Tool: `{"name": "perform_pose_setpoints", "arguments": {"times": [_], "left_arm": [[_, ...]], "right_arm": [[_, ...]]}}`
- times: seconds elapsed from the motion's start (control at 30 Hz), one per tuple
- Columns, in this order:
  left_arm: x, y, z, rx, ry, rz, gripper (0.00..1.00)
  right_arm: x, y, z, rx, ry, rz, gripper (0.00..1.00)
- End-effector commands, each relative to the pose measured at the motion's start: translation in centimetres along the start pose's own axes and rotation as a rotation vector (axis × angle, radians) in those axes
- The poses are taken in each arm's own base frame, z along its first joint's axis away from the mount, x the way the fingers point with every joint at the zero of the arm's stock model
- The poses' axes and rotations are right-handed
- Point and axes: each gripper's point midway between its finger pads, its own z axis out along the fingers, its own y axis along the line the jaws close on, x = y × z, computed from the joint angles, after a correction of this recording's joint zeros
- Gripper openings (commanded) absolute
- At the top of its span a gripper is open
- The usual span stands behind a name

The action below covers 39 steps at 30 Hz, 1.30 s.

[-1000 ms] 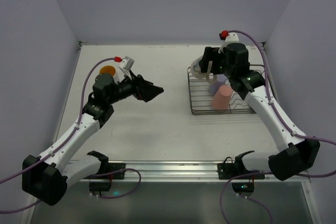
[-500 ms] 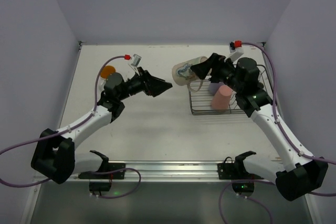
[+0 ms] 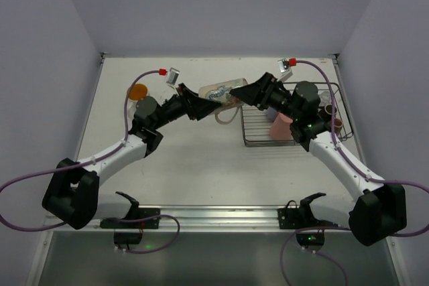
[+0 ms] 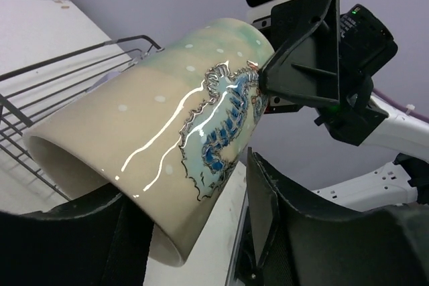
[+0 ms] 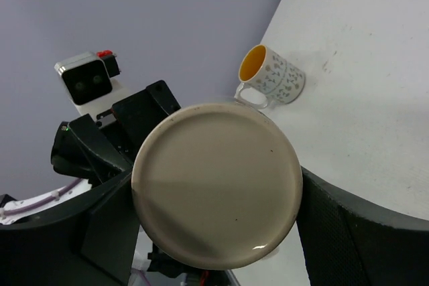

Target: Unload the cups from the dish rack

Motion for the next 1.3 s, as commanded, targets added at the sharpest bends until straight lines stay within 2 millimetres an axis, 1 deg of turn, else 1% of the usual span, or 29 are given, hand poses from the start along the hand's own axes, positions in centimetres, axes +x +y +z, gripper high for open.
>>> {"name": "perform_pose_setpoints", "arguments": {"times": [0.0, 0.03, 0.07, 0.1, 0.17, 0.23, 0.27, 0.3, 0.37, 0.4, 0.47, 0.5, 0.53, 0.57, 0.6, 0.7, 0.73, 0.8, 0.87, 0.9, 0.93, 1.0, 1.03, 1.07, 1.13, 1.17, 1.2, 1.23, 1.27], "left_arm": [[-2.4, -2.9, -0.1, 0.083, -0.109, 0.06, 0.54], [-2.6, -3.2, -0.2, 0.086, -0.121, 0.064, 0.48], [-2.9, -3.4, -0.3, 0.086, -0.131, 0.065, 0.32], [-3.3, -3.7, -0.7, 0.084, -0.151, 0.07, 0.24], [-3.6, -4.0, -1.0, 0.075, -0.164, 0.074, 0.1], [-4.1, -4.4, -1.4, 0.066, -0.188, 0.091, 0.03], [-4.0, -4.2, -1.5, 0.048, -0.184, 0.099, 0.0], [-4.4, -4.6, -1.7, 0.046, -0.196, 0.11, 0.0], [-4.8, -4.3, -1.9, 0.016, -0.211, 0.128, 0.0], [-5.5, -4.6, -2.1, 0.005, -0.239, 0.14, 0.0], [-5.7, -3.4, -2.3, -0.077, -0.231, 0.158, 0.0], [-7.3, -3.4, -2.5, -0.126, -0.278, 0.172, 0.0], [-6.8, -1.9, -2.7, -0.212, -0.249, 0.152, 0.0], [-8.0, -2.0, -2.8, -0.245, -0.267, 0.186, 0.0], [-8.2, -0.6, -3.2, -0.328, -0.27, 0.195, 0.0], [-9.7, 0.4, -3.6, -0.425, -0.297, 0.22, 0.0], [-9.4, 1.1, -3.7, -0.458, -0.281, 0.22, 0.0], [-9.9, 2.0, -3.7, -0.507, -0.275, 0.241, 0.0], [-9.4, 4.2, -4.4, -0.622, -0.227, 0.267, 0.0], [-10.4, 5.4, -4.2, -0.695, -0.228, 0.282, 0.0], [-8.9, 7.5, -5.0, -0.795, -0.137, 0.273, 0.0], [-9.1, 9.9, -4.9, -0.886, -0.054, 0.291, 0.0], [-8.3, 11.1, -5.5, -0.933, 0.004, 0.283, 0.0], [-8.3, 12.4, -5.5, -0.97, 0.028, 0.287, 0.0], [-8.5, 14.1, -6.5, -1.038, 0.053, 0.295, 0.0], [-9.2, 14.6, -6.7, -1.06, 0.058, 0.306, 0.0], [-8.9, 16.4, -7.3, -1.108, 0.088, 0.297, 0.0], [-8.6, 17.3, -7.7, -1.14, 0.122, 0.295, 0.0], [-9.2, 17.6, -7.6, -1.15, 0.126, 0.306, 0.0]], "right_arm": [[-1.7, 6.2, 0.0, -0.243, -0.057, -0.02, 0.14], [-1.7, 6.3, 0.1, -0.246, -0.062, -0.008, 0.15], [-1.2, 6.5, 0.3, -0.256, -0.055, -0.004, 0.15], [-1.1, 6.5, 0.4, -0.255, -0.053, -0.001, 0.16], [-0.4, 6.0, 0.7, -0.239, -0.044, 0.015, 0.21], [-0.1, 5.5, 0.8, -0.224, -0.048, 0.031, 0.29], [0.1, 4.9, 0.9, -0.206, -0.051, 0.041, 0.42], [0.2, 4.6, 1.0, -0.201, -0.053, 0.042, 0.51], [0.4, 3.9, 1.1, -0.181, -0.058, 0.051, 0.69], [0.6, 3.5, 1.2, -0.164, -0.051, 0.057, 0.85], [1.0, 2.4, 1.4, -0.12, -0.04, 0.061, 0.99], [1.0, 2.1, 1.4, -0.105, -0.038, 0.059, 0.99], [1.2, 1.7, 1.4, -0.088, -0.035, 0.048, 0.99], [1.6, 1.0, 1.4, -0.062, -0.024, 0.048, 0.99], [1.9, 0.4, 1.3, -0.042, -0.024, 0.033, 0.99], [2.1, -0.6, 1.1, -0.01, -0.035, 0.024, 0.99], [2.2, -1.0, 1.1, 0.0, -0.035, 0.014, 0.99], [2.8, -1.9, 1.0, 0.029, -0.025, 0.014, 0.99], [3.1, -2.6, 0.9, 0.05, -0.019, -0.005, 0.99], [3.0, -2.8, 0.8, 0.061, -0.02, -0.035, 0.99], [2.8, -3.2, 0.7, 0.087, -0.029, -0.054, 0.99], [2.4, -3.5, 0.1, 0.144, -0.027, -0.092, 0.99], [2.0, -3.8, -0.2, 0.172, -0.04, -0.137, 0.99], [1.8, -3.9, -0.6, 0.194, -0.039, -0.153, 0.99], [1.4, -3.5, -1.4, 0.207, -0.051, -0.198, 0.99], [1.5, -3.9, -1.8, 0.237, -0.046, -0.203, 0.99], [1.4, -3.9, -2.1, 0.243, -0.05, -0.214, 0.99], [1.2, -3.5, -2.5, 0.242, -0.059, -0.241, 0.99], [1.4, -3.9, -2.9, 0.26, -0.051, -0.246, 0.99]]}}
